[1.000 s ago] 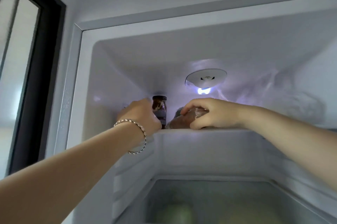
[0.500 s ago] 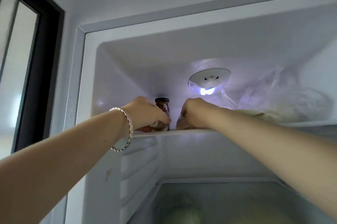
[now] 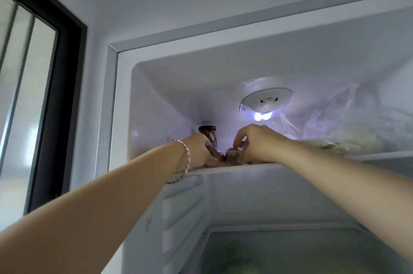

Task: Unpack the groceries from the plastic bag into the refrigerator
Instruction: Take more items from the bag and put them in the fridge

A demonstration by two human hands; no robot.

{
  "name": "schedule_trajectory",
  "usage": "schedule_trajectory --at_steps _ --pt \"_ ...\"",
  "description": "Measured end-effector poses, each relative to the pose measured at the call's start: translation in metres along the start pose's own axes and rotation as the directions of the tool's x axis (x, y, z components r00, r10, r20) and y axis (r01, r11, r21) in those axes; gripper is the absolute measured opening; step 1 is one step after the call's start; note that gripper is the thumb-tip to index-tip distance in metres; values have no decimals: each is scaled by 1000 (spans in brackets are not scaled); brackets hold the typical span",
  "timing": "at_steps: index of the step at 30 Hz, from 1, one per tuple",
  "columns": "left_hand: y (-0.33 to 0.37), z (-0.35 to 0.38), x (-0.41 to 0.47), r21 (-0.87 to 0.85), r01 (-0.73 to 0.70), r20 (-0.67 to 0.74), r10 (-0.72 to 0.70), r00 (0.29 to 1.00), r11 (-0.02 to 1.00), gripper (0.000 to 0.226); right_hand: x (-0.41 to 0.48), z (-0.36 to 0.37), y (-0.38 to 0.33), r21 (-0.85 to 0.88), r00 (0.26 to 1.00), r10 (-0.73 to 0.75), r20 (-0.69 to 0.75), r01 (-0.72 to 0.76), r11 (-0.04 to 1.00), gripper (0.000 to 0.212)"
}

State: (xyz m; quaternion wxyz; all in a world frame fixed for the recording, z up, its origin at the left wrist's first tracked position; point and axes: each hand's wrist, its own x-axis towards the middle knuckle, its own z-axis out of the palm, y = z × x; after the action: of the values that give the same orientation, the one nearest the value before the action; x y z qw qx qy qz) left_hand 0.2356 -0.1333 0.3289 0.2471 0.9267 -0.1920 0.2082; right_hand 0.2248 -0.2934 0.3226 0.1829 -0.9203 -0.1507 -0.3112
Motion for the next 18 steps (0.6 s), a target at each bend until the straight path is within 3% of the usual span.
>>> schedule_trajectory --at_steps 10,12,13,15,18 --pt "4 10 10 231 -29 -39 39 998 973 13 1 4 2 -62 997 65 -48 -67 996 28" --pt "6 11 4 277 -48 -70 70 995 960 24 -7 1 -2 -70 994 65 -86 -71 995 28" --pt "7 10 -1 321 -67 -80 97 992 945 28 -12 -1 -5 -88 989 41 -140 -54 995 28" --pt "10 8 -14 399 -64 -103 114 988 915 15 -29 -4 -12 -122 974 -13 -224 -15 992 25" --pt "19 9 -55 449 -10 -142 82 986 893 31 -66 4 -25 -178 931 -200 -304 151 972 14"
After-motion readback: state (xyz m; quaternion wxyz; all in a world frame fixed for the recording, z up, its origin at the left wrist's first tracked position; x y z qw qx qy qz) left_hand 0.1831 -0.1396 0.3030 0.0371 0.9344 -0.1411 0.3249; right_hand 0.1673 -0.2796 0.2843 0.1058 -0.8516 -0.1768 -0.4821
